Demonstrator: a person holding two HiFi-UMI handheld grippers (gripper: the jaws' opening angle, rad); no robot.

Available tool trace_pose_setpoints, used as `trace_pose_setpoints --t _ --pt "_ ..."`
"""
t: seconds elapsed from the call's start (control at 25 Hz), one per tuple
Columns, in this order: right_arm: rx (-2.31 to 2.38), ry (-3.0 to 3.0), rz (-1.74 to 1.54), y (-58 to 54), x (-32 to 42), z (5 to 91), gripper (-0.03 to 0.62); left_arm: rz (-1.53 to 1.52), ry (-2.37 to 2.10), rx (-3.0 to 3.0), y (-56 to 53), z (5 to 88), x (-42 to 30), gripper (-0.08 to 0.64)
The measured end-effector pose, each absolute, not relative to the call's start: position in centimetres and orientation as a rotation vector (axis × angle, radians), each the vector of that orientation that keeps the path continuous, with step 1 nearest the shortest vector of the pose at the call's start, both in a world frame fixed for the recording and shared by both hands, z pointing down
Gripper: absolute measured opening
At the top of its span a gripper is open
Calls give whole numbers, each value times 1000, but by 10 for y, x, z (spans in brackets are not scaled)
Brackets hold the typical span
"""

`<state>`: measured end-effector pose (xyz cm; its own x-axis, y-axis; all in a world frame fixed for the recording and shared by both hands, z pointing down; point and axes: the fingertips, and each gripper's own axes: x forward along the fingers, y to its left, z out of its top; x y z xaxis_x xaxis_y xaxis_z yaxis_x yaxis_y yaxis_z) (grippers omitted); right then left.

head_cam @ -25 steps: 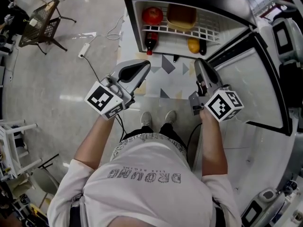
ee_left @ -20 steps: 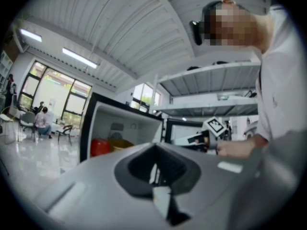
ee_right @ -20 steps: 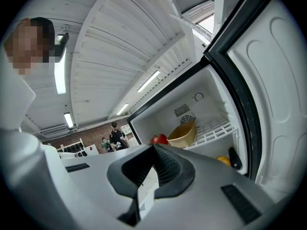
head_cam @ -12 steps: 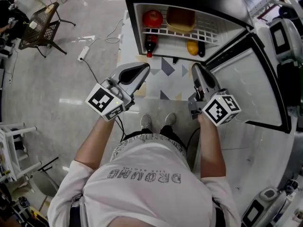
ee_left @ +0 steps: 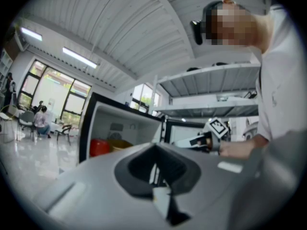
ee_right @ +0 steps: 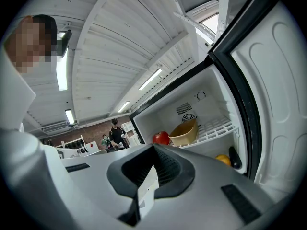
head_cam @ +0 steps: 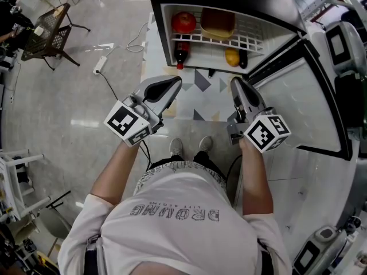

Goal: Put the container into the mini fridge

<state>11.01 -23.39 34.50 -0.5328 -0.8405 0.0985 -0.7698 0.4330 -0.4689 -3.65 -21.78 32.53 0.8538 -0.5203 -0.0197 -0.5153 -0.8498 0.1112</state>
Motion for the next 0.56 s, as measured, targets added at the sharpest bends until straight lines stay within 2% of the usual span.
trace_pose_setpoints --t 0.56 --pt "-1403 2545 -721 -240 108 346 2 -84 -831 2922 -222 327 -33 6"
